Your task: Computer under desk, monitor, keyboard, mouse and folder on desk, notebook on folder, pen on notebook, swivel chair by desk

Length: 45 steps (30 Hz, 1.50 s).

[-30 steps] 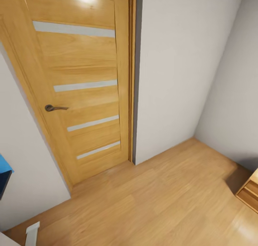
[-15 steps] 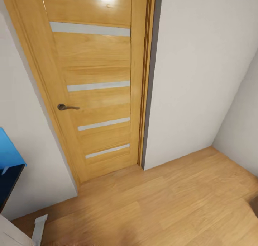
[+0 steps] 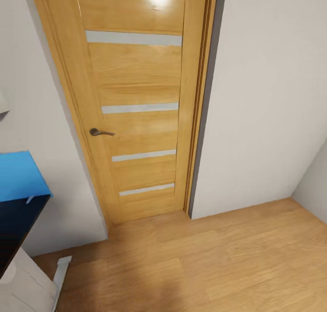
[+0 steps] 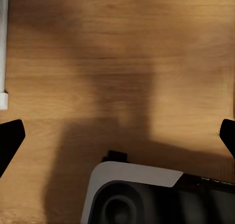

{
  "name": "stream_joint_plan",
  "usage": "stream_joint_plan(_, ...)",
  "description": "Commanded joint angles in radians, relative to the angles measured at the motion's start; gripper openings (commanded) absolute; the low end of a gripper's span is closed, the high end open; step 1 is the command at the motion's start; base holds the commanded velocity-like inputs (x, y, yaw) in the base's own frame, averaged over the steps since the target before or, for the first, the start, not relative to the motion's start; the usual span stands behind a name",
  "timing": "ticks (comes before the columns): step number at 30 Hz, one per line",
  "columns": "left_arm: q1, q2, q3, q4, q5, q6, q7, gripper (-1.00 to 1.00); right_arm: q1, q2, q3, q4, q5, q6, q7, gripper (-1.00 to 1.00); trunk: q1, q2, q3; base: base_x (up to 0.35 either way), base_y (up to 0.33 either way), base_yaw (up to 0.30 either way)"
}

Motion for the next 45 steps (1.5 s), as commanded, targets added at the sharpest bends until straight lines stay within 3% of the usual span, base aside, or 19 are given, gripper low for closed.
stream_joint_plan(1, 0.000, 0.000, -0.001, -0.001, 0.004, -0.002, 0.000, 1.00, 0.000, 0.000, -0.002, 0.000, 0.002, -0.003, -0.001, 1.00, 0.000, -0.001, -0.001, 0.001, -0.300, 0.285)
stream_joint_plan(19, 0.000, 0.000, -0.001, -0.001, 0.004, -0.002, 0.000, 1.00, 0.000, 0.013, -0.002, -0.001, -0.001, -0.042, -0.080, 1.00, 0.000, -0.001, -0.001, 0.000, -0.306, 0.285)
stream_joint_plan(45, 0.000, 0.000, 0.000, -0.001, 0.005, -0.002, 0.000, 1.00, 0.000, 0.018, -0.002, -0.004, -0.001, -0.043, -0.085, 1.00, 0.000, -0.001, -0.001, 0.000, -0.255, 0.285)
